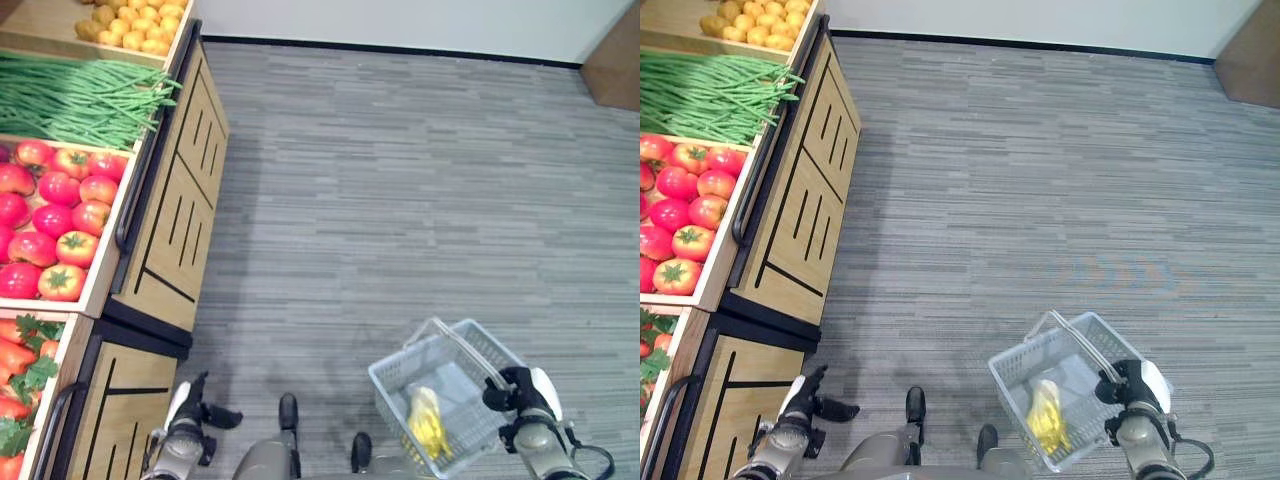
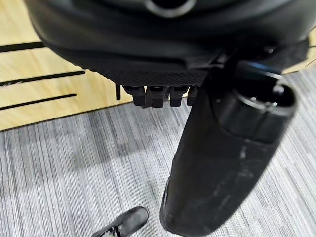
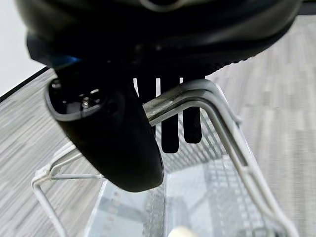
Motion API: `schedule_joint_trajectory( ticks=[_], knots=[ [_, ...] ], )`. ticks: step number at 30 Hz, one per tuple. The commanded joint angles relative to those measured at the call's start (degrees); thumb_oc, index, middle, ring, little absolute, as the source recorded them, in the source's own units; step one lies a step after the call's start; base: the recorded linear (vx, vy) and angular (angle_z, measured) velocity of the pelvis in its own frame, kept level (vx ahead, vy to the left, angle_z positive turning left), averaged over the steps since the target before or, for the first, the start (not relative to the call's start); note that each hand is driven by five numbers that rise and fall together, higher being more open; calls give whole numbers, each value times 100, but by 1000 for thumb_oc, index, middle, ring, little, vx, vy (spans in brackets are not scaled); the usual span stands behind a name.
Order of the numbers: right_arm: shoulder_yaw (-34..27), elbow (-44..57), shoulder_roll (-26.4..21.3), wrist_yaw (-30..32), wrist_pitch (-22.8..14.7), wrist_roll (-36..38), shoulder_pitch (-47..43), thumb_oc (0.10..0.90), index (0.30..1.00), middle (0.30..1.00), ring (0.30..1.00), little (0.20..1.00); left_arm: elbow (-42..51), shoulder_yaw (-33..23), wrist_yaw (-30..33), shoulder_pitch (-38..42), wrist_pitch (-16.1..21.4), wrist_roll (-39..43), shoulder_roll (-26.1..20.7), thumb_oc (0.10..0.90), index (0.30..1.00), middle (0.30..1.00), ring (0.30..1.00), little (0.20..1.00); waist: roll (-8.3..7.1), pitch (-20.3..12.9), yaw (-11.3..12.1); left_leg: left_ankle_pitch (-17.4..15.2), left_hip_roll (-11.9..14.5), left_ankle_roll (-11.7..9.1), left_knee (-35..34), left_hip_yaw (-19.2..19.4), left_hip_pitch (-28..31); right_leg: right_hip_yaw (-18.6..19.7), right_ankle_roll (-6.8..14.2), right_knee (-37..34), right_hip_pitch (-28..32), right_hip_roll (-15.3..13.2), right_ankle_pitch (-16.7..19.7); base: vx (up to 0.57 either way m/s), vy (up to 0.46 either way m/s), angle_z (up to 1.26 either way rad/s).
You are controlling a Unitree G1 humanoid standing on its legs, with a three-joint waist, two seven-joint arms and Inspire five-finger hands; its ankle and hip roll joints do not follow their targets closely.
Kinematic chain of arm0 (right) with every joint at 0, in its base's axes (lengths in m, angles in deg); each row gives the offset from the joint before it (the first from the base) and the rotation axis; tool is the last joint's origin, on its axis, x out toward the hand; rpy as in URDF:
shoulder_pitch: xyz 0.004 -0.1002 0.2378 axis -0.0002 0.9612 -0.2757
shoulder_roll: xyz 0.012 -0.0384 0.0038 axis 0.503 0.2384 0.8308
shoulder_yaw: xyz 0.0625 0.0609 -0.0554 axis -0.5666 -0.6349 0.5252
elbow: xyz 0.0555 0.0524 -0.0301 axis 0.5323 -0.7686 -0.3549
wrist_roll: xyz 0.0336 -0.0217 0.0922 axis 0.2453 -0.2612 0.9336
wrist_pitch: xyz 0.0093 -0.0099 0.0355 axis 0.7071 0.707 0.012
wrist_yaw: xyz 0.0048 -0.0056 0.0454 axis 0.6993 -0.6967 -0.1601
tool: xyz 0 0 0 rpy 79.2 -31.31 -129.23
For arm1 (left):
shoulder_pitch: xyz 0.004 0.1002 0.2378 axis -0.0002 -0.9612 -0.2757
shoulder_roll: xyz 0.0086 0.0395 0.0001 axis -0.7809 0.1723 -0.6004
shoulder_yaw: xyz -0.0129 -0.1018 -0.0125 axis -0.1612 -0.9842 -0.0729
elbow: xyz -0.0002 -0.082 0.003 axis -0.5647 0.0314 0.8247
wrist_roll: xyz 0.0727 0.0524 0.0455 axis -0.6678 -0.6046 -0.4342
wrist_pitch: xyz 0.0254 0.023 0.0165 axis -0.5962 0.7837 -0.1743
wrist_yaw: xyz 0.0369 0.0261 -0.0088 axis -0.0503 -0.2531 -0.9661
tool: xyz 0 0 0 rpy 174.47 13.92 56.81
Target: Get the vegetables into the basket
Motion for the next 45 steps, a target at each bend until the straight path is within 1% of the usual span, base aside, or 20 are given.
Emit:
schedule_joint_trajectory(
  ticks=[1, 6, 7, 8, 9, 10, 12, 14, 16, 17, 19, 21, 25, 30, 32, 33, 36, 38, 40, 45],
  knots=[
    [-243, 424, -522, 403, -211, 75, 55, 400, 300, 300, 300, 300, -77, -274, 137, -478, 25, -86, -259, 900, 1000, 1000, 1000, 1000, -249, -112, 50, -578, 351, -521, 802, 187, -409, 80, 302, 390, -126, -387, 795, 47, 29, -6],
    [-113, 389, -469, 353, -222, 7, 6, 400, 300, 300, 300, 300, -96, -249, 111, -549, 33, -109, -223, 900, 1000, 1000, 1000, 1000, -312, -147, 96, -689, 302, -459, 791, 187, -312, 133, 404, 393, -115, -446, 987, 55, 39, -10],
    [-68, 148, -475, 325, -219, 16, -76, 400, 300, 300, 300, 300, -114, -221, 83, -596, 36, -128, -197, 900, 1000, 1000, 1000, 1000, -307, -144, 139, -766, 226, -351, 728, 118, -193, 205, 501, 800, -269, -465, 1259, 47, 75, -2],
    [-65, 140, -477, 326, -224, 18, -82, 400, 300, 300, 300, 300, -115, -222, 83, -595, 36, -129, -196, 900, 1000, 1000, 1000, 1000, -309, -143, 147, -765, 225, -349, 721, 127, -189, 218, 504, 813, -279, -467, 1254, 38, 117, -3],
    [-30, 108, -489, 315, -208, 3, -153, 400, 300, 300, 300, 300, -104, -208, 68, -624, 32, -119, -183, 900, 1000, 1000, 1000, 1000, -287, -112, 165, -783, 205, -296, 692, 117, -114, 230, 532, 1136, -431, -498, 1445, -7, 130, -5],
    [20, 40, -495, 322, -225, 34, -295, 400, 300, 300, 300, 300, -115, -193, 56, -634, 40, -109, -180, 900, 1000, 1000, 1000, 1000, -196, -8, 177, -814, 216, -207, 691, 55, -24, 324, 554, 1890, -704, -451, 1723, 37, 162, -11],
    [97, 78, -487, 318, -241, 37, -379, 400, 300, 300, 300, 300, -141, -160, 57, -613, 23, -94, -198, 900, 1000, 1000, 1000, 1000, -78, 83, 138, -866, 231, -174, 689, -114, 119, 470, 479, 2345, -1014, -307, 1698, 104, 118, 9],
    [179, 115, -492, 304, -246, -3, -401, 400, 300, 300, 300, 300, -190, -205, 82, -577, 21, -26, -190, 900, 1000, 1000, 1000, 1000, -3, 158, 29, -883, 232, -183, 582, -294, 361, 550, 358, 2391, -1356, -185, 1461, 173, 40, 42],
    [187, 52, -521, 315, -276, 63, -434, 400, 300, 300, 300, 300, -252, -224, 111, -499, 51, 78, -167, 900, 1000, 1000, 1000, 1000, 24, 214, -92, -905, 178, -262, 530, -547, 545, 719, 238, 1768, -1653, -62, 1191, 237, -71, 60],
    [197, 109, -532, 322, -280, 80, -437, 400, 300, 300, 300, 300, -308, -231, 118, -464, 52, 94, -164, 900, 1000, 1000, 1000, 1000, -2, 273, -156, -951, 136, -300, 552, -668, 634, 742, 245, 1481, -1600, -84, 1196, 242, -143, 71],
    [212, 123, -548, 345, -299, 104, -401, 400, 300, 300, 300, 300, -397, -251, 131, -393, 52, 105, -174, 900, 1000, 1000, 1000, 1000, -28, 325, -339, -1103, 63, -365, 608, -1010, 792, 1224, 295, 660, -1697, 45, 1327, 276, -167, 125],
    [93, 151, -567, 361, -295, 157, -278, 400, 300, 300, 300, 300, -519, -296, 138, -345, 39, 123, -176, 900, 1000, 1000, 1000, 1000, -97, 288, -441, -1220, -3, -465, 673, -1439, 938, 1526, 378, 485, -1660, 81, 1432, 314, -235, 152],
    [-3, -169, -596, 349, -295, 263, -265, 400, 300, 300, 300, 300, -696, -346, 149, -355, -29, 153, -148, 900, 1000, 1000, 1000, 1000, -115, 142, -411, -1189, 173, -614, 664, -1664, 938, 1246, 228, 488, -1436, 130, 1197, 154, -262, 124],
    [-89, -348, -756, 349, -336, 364, -243, 400, 300, 300, 300, 300, -654, -288, 170, -396, -37, 147, -144, 900, 1000, 1000, 1000, 1000, -47, 44, -338, -916, 483, -830, 572, -2076, 841, 812, 24, 466, -1273, 282, 950, 77, -255, 61],
    [-134, -355, -848, 364, -325, 378, -227, 400, 300, 300, 300, 300, -622, -281, 170, -362, -66, 203, -134, 900, 1000, 1000, 1000, 1000, -20, 47, -347, -864, 543, -851, 668, -1951, 713, 637, -29, 433, -1203, 236, 883, 33, -155, 64],
    [-182, -390, -897, 380, -314, 381, -184, 400, 300, 300, 300, 300, -572, -265, 165, -324, -78, 232, -124, 900, 1000, 1000, 1000, 1000, -12, 69, -373, -865, 573, -845, 741, -1731, 608, 488, -39, 395, -1130, 176, 848, 16, -101, 67],
    [-444, -476, -941, 485, -282, 504, 11, 400, 300, 300, 300, 300, -450, -130, 161, -138, -104, 205, -142, 900, 1000, 1000, 1000, 1000, 32, 141, -523, -658, 967, -901, 745, -168, 319, -13, -45, 287, -930, -38, 800, -48, -48, 113],
    [-583, -466, -864, 547, -274, 560, 190, 400, 300, 300, 300, 300, -459, -60, 182, -31, -124, 135, -165, 900, 1000, 1000, 1000, 1000, 96, 106, -643, -450, 1179, -985, 568, 456, 301, -309, -15, 221, -860, -86, 794, -40, -27, 129],
    [-686, -540, -801, 585, -242, 600, 339, 400, 300, 300, 300, 300, -494, -13, 222, 7, -158, 18, -199, 900, 1000, 1000, 1000, 1000, 217, 44, -657, -188, 1208, -1037, 234, 561, 262, -565, 43, 220, -822, -122, 793, 39, 57, 84],
    [-654, -808, -715, 542, -177, 525, 336, 400, 300, 300, 300, 300, -608, -75, 219, -113, -216, -77, -190, 900, 1000, 1000, 1000, 1000, 210, -6, -616, -301, 1065, -939, 107, 549, 379, -617, 113, 272, -722, -272, 778, 86, 115, 20]
  ],
)
